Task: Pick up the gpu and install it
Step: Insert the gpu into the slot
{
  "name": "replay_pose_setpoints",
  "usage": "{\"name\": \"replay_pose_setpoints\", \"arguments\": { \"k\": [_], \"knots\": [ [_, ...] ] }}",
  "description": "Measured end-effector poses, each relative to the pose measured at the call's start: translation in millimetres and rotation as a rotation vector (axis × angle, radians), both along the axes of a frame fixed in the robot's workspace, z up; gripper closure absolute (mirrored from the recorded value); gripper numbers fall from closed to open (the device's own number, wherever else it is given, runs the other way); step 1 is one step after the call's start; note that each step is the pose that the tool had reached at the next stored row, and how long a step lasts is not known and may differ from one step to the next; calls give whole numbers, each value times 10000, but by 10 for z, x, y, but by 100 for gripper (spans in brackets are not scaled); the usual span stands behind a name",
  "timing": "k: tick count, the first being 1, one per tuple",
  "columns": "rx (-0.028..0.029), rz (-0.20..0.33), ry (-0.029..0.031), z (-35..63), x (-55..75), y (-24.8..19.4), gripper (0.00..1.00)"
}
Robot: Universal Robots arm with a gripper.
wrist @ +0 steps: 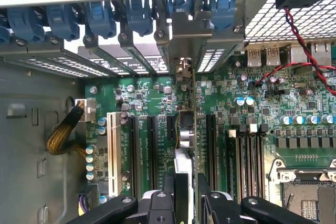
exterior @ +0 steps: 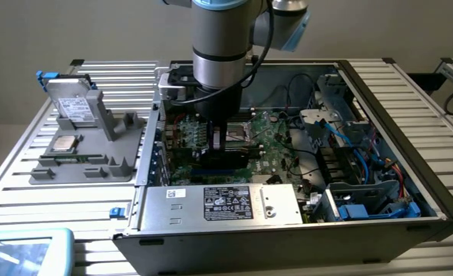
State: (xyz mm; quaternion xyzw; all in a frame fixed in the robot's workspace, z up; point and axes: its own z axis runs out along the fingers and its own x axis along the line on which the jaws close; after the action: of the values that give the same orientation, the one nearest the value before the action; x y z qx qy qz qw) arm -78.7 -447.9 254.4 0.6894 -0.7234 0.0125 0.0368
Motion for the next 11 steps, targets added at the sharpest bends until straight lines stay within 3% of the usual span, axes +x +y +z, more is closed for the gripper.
{"name": "replay_pose_setpoints", "arguments": {
  "k": [11],
  "knots": [
    [0, 2, -1, -13, 0, 7, 73]
  ]
}}
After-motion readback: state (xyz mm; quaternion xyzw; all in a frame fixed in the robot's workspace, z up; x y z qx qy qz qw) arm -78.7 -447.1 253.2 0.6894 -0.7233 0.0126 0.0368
